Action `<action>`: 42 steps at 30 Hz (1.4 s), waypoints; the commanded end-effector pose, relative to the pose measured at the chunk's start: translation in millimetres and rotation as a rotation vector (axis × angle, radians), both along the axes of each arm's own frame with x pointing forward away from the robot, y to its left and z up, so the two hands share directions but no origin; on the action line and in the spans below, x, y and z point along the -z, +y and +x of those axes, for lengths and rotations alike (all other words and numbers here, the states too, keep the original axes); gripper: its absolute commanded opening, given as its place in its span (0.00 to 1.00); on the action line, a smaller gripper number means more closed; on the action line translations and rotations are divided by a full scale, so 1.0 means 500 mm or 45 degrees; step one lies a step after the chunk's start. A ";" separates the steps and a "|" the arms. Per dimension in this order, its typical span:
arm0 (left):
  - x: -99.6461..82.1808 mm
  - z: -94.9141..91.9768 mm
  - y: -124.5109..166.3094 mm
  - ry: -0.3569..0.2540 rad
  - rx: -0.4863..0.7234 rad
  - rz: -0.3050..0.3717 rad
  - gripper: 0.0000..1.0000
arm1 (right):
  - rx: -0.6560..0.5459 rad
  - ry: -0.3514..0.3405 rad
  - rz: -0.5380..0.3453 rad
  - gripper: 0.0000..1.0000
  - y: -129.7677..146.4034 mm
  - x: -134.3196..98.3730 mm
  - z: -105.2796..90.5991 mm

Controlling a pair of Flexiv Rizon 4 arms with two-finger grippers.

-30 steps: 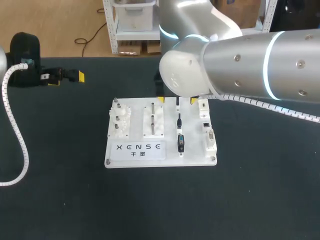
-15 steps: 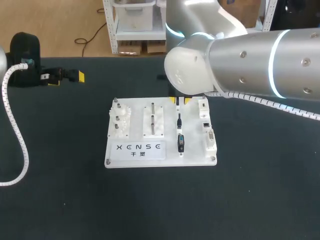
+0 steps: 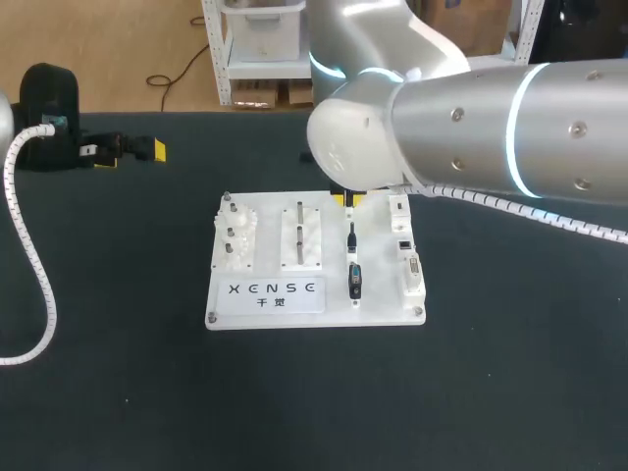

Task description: Insert the USB connector, Ethernet cable, and multi-pin plug into their matching sockets one by one.

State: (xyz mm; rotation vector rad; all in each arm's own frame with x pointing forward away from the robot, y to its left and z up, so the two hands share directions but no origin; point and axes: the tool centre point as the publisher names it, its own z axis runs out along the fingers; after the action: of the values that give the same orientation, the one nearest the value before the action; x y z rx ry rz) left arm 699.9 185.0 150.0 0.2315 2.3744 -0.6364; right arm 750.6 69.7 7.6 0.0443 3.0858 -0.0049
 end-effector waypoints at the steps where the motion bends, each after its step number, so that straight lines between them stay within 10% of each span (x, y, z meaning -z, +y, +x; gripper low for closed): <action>1: 0.000 0.000 0.000 0.000 0.000 0.000 1.00 | 0.001 0.006 0.001 0.05 0.003 0.001 0.004; 42: 0.000 0.000 0.000 0.000 0.000 0.000 1.00 | 0.021 -0.055 0.061 0.00 -0.010 -0.037 0.005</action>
State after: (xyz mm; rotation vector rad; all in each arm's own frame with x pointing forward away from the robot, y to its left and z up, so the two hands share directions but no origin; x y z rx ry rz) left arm 699.9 184.9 150.0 0.2315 2.3744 -0.6364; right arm 758.0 68.1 22.8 0.0684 3.0514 0.0627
